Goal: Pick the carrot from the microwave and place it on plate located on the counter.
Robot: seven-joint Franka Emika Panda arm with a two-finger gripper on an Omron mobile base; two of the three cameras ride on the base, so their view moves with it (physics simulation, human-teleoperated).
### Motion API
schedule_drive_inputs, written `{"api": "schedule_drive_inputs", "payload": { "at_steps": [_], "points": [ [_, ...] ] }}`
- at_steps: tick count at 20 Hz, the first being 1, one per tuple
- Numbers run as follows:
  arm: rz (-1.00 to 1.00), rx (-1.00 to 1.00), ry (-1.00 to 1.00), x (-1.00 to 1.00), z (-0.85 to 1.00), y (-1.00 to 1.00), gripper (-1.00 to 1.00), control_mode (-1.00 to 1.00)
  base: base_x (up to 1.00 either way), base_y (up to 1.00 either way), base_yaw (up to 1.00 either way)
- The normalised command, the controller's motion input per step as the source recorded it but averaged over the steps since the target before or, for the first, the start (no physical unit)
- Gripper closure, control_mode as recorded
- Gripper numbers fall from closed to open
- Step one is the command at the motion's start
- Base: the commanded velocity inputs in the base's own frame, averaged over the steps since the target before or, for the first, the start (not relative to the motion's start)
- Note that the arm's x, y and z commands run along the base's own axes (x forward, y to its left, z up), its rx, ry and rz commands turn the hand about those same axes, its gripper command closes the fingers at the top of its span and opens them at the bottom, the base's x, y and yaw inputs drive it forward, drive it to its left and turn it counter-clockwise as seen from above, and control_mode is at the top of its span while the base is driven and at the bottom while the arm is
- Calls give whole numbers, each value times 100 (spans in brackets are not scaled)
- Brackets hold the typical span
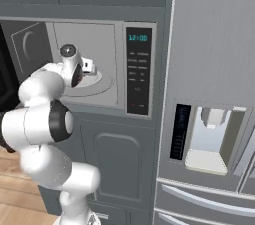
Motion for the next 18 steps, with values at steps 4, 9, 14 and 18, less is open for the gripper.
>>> {"api": "schedule_drive_inputs", "payload": {
  "at_steps": [4, 9, 14, 18],
  "points": [
    [-9, 3, -8, -94, 66, -34, 100, -100, 0, 0, 0],
    [-12, 0, 0, -100, 75, -35, 100, -100, 0, 0, 0],
    [-9, -1, 1, -100, 77, -23, 100, -100, 0, 0, 0],
    [-4, 0, 0, -100, 41, -33, 100, -100, 0, 0, 0]
  ]
}}
